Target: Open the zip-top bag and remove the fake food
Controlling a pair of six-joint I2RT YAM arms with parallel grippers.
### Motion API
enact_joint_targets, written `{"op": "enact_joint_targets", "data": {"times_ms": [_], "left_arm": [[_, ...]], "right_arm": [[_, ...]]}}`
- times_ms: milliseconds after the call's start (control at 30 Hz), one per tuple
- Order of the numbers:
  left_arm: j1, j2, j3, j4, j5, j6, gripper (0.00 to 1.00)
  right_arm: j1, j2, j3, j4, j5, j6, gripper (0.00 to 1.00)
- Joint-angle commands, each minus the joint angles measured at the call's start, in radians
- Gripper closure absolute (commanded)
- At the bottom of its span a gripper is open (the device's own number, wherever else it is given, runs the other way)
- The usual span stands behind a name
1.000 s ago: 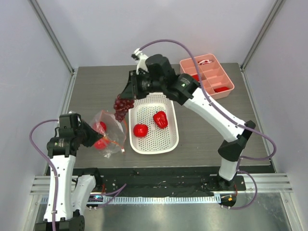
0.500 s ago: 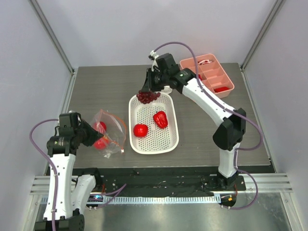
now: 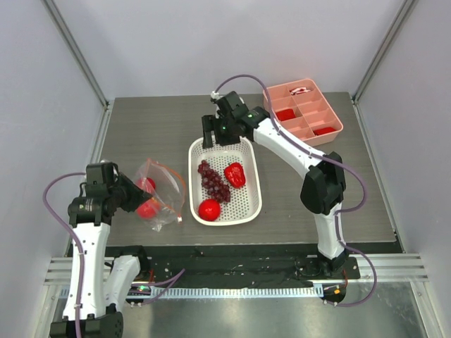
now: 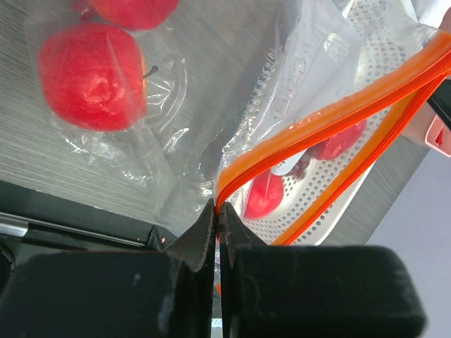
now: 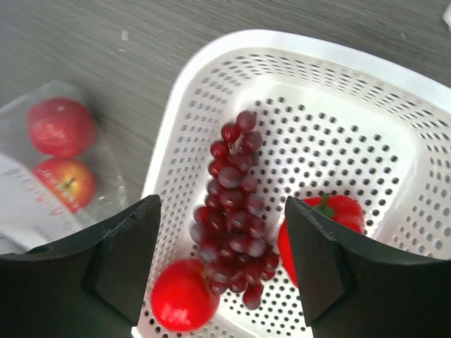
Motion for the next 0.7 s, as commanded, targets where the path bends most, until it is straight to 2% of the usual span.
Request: {"op": "enact_joint_targets", "data": {"times_ms": [0,100,233,267,333,467,667], "left_arm": [[-0.002,0.007,0.056,0.04,0.021,-0.001,1.0],[-0.001,0.012,0.068,0.04,0.016,0.007,1.0],[-0.002,0.021,0.102,0.037,0.016,0.007,1.0],[-0.002,0.023,0.103,0.036,0.015,0.007,1.0],[-0.002,0.026,0.108,0.032,0.015,0.01,1.0],[-0.002,0.016,0.111,0.029,0.018,0.004,1.0],[-0.001,0.019,0.145,0.022,0.028,-0.011,1.0]], "right_arm": [[0.085,-0.106,0.133,-0.03,0.03,-0.034,0.23],[0.172,-0.122,0.159,0.013,-0.001,-0.011,0.25],[0.259,-0.102,0.167,0.102,-0.123,0.078,0.47],[0.27,-0.096,0.167,0.117,-0.134,0.11,0.51],[0.295,-0.07,0.171,0.148,-0.15,0.128,0.64],[0.336,-0.014,0.191,0.159,-0.171,0.154,0.71],[0.356,0.042,0.163,0.172,-0.136,0.141,0.7]]}}
